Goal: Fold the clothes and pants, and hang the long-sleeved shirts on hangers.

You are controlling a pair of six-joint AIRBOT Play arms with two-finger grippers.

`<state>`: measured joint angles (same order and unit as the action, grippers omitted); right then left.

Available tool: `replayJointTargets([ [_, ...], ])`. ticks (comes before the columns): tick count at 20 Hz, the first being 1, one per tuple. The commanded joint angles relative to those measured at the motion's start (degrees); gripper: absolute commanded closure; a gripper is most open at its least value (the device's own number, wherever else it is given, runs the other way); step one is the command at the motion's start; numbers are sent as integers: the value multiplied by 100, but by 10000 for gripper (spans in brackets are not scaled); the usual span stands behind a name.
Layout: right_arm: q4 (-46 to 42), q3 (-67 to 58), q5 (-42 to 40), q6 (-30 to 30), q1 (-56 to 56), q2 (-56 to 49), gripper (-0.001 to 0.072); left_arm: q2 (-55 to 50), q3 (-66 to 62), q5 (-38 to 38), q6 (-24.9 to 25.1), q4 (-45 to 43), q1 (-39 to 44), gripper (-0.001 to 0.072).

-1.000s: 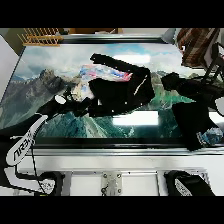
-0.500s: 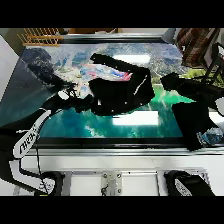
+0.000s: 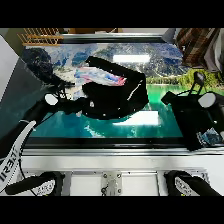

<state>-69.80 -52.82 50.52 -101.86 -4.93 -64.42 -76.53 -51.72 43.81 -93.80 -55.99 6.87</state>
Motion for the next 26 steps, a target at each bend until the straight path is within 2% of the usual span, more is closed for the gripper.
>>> replayJointTargets([
  [1,1222,199,-933,929,90,-1257,121,592,533,-26,-4,-142,-177,687],
  [3,2194,197,-1451,2026,402,-1775,122,782,656,-33,-4,-138,-289,687],
  [4,2455,184,-1626,2376,553,-1954,122,855,688,-28,-4,-136,-341,687],
  [8,2653,-2,-1786,3110,1064,-2387,122,960,691,-31,-7,-125,-507,687],
  [11,2658,-26,-1928,3121,1233,-2417,122,955,691,-31,-7,-125,-529,687],
  [17,2702,-28,-1606,3165,1172,-2068,125,955,691,-28,-7,-127,-527,687],
  [22,1720,-24,-1244,3163,981,-1049,125,955,691,-31,-7,-129,-527,687],
  [24,1685,11,-1032,3161,1113,-1067,125,955,691,-28,-7,-127,-527,687],
  [26,1707,103,-1263,3156,1287,-1320,125,955,691,-26,-7,-125,-527,687],
])
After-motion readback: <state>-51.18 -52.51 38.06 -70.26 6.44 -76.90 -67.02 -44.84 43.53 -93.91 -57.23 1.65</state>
